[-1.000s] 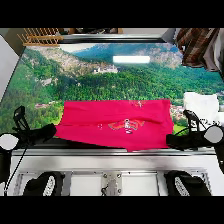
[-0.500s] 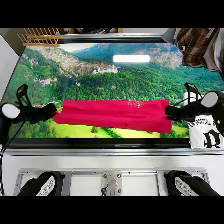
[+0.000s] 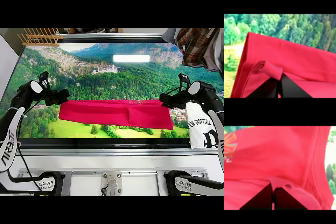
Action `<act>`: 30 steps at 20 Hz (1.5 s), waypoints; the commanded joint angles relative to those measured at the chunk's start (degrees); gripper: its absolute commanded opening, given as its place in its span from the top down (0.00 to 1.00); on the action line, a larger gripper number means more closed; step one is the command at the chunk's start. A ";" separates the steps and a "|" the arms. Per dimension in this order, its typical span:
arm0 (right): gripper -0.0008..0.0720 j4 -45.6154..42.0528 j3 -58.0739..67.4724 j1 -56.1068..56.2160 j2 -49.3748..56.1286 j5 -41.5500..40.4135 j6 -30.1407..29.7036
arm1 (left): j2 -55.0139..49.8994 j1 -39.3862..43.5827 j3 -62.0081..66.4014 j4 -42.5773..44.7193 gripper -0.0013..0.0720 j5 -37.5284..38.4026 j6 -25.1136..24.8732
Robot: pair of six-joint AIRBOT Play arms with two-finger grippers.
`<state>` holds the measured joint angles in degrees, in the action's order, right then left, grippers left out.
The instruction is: Fold the clothes and pants, and hang the long-sleeved shirts on hangers.
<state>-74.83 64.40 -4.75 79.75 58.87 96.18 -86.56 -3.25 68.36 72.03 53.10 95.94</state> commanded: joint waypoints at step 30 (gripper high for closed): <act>0.02 33.99 -7.13 -20.96 14.88 6.40 -37.94 | 8.94 20.70 -3.15 -6.27 0.97 -1.75 -0.48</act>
<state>-43.92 57.45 -29.98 92.95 66.65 59.07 -76.90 15.73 65.39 65.73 52.64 94.30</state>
